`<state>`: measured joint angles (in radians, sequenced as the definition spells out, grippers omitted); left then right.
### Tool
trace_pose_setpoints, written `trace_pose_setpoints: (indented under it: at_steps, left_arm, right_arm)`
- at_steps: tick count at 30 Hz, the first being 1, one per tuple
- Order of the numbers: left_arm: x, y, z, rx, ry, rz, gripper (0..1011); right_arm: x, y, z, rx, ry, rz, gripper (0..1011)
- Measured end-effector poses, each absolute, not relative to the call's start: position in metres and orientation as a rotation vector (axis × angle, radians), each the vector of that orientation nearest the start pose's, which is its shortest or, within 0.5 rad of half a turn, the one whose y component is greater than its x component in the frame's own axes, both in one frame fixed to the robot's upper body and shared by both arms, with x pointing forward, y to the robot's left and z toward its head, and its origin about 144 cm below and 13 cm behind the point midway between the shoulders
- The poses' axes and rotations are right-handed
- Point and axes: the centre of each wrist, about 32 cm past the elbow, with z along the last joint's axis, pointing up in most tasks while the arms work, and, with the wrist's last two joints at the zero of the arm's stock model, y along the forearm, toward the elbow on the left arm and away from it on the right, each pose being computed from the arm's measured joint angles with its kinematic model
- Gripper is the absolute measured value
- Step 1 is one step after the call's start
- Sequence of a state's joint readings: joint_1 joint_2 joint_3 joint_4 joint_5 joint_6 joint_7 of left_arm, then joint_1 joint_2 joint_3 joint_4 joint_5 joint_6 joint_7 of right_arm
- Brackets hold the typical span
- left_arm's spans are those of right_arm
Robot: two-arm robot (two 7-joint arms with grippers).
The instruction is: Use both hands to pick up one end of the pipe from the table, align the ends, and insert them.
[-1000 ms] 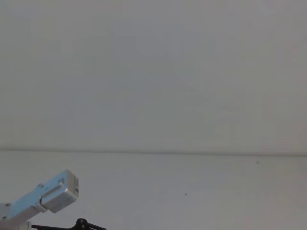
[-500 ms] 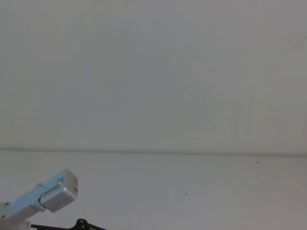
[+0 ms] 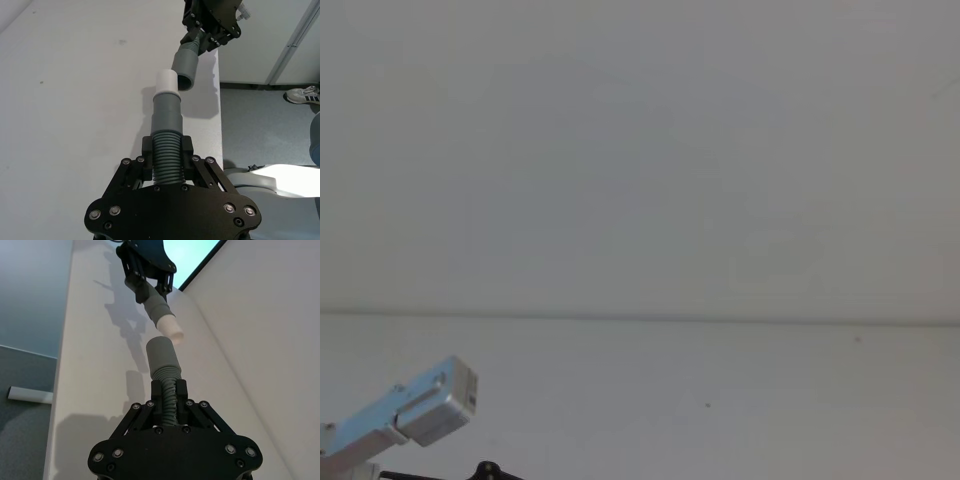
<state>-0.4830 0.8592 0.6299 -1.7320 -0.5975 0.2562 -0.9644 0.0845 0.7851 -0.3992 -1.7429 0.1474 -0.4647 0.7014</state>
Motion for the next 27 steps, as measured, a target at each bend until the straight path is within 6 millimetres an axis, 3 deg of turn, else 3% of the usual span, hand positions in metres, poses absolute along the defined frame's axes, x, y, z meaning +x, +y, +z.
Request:
trace_pose_setpoints:
  at_steps: [27]
  left_arm:
    - [0.5087, 0.2956, 1.2891, 0.405, -0.036, 0.126, 293]
  right_arm:
    - [0.4577, -0.3188, 1.2066, -0.278, -0.647, -0.301, 144]
